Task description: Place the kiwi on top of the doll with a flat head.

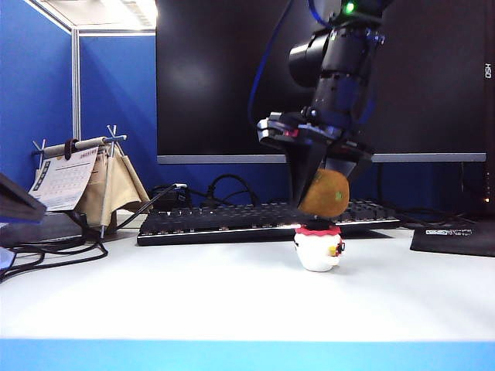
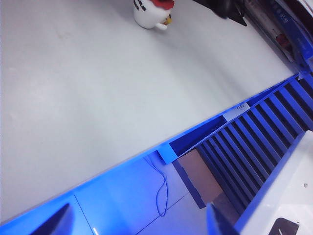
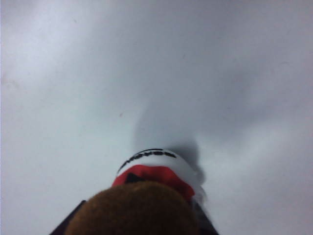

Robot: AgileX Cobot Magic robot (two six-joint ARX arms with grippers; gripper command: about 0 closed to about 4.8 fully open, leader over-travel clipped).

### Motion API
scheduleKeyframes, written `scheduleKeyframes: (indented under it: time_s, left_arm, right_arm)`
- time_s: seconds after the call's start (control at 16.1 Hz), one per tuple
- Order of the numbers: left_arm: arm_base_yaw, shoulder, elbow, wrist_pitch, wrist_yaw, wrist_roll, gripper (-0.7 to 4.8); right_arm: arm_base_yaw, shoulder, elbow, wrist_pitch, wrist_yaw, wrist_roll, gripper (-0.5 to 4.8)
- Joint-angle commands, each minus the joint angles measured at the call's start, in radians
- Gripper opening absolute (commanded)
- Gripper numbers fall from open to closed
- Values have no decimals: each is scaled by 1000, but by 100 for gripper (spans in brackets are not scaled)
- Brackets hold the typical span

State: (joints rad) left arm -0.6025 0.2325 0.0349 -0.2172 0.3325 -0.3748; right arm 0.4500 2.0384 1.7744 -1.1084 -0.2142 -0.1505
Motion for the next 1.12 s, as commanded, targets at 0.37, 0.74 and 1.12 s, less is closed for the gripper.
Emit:
scheduleKeyframes:
  time_s: [0.37,0.74,1.12]
  left_arm:
    - [0,2,2,-17,11,5,354]
    - [0,2,2,-17,13,4,354]
    - [0,2,2,-17,13,4,354]
  right_arm:
    - [3,14,2,-24,-24,1,268]
    - [3,14,4,-24,4,1,328]
    - [3,14,6,-32,7,0,329]
